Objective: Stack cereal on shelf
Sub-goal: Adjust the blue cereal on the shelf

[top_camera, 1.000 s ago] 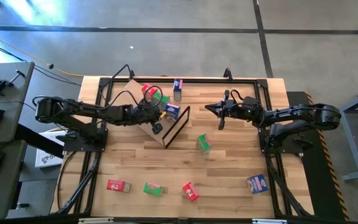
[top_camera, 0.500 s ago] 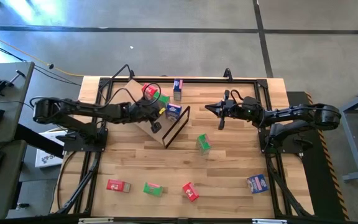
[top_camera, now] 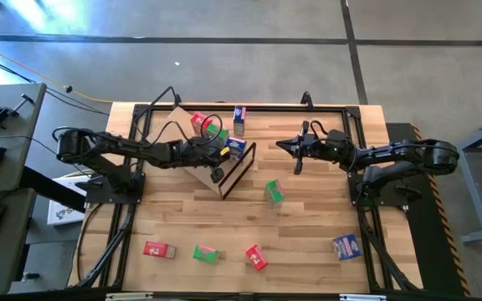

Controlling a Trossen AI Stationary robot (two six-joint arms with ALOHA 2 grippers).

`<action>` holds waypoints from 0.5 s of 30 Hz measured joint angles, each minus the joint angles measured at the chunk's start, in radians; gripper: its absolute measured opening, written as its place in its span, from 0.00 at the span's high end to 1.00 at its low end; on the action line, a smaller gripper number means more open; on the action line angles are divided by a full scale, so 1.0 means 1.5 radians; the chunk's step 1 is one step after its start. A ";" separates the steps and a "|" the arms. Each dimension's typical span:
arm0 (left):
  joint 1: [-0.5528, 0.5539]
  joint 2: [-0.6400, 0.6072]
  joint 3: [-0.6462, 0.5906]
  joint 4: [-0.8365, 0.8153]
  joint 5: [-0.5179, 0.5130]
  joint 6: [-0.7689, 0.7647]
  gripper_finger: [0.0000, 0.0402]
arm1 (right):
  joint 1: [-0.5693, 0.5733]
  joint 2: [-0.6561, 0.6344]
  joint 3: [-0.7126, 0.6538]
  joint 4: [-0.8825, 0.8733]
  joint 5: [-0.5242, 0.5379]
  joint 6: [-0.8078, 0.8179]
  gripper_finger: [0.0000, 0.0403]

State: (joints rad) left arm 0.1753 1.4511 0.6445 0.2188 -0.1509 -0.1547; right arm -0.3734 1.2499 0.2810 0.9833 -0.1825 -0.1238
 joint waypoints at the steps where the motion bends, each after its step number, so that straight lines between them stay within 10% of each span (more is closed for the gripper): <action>1: 0.000 0.004 0.000 0.003 0.000 0.000 0.97 | 0.000 0.000 0.000 0.000 0.000 0.000 1.00; 15: -0.022 0.020 0.000 0.033 -0.008 -0.021 0.97 | 0.000 0.000 0.000 0.000 0.000 0.000 1.00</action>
State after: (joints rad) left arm 0.1421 1.4804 0.6445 0.2680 -0.1630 -0.1856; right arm -0.3733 1.2499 0.2810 0.9826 -0.1825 -0.1242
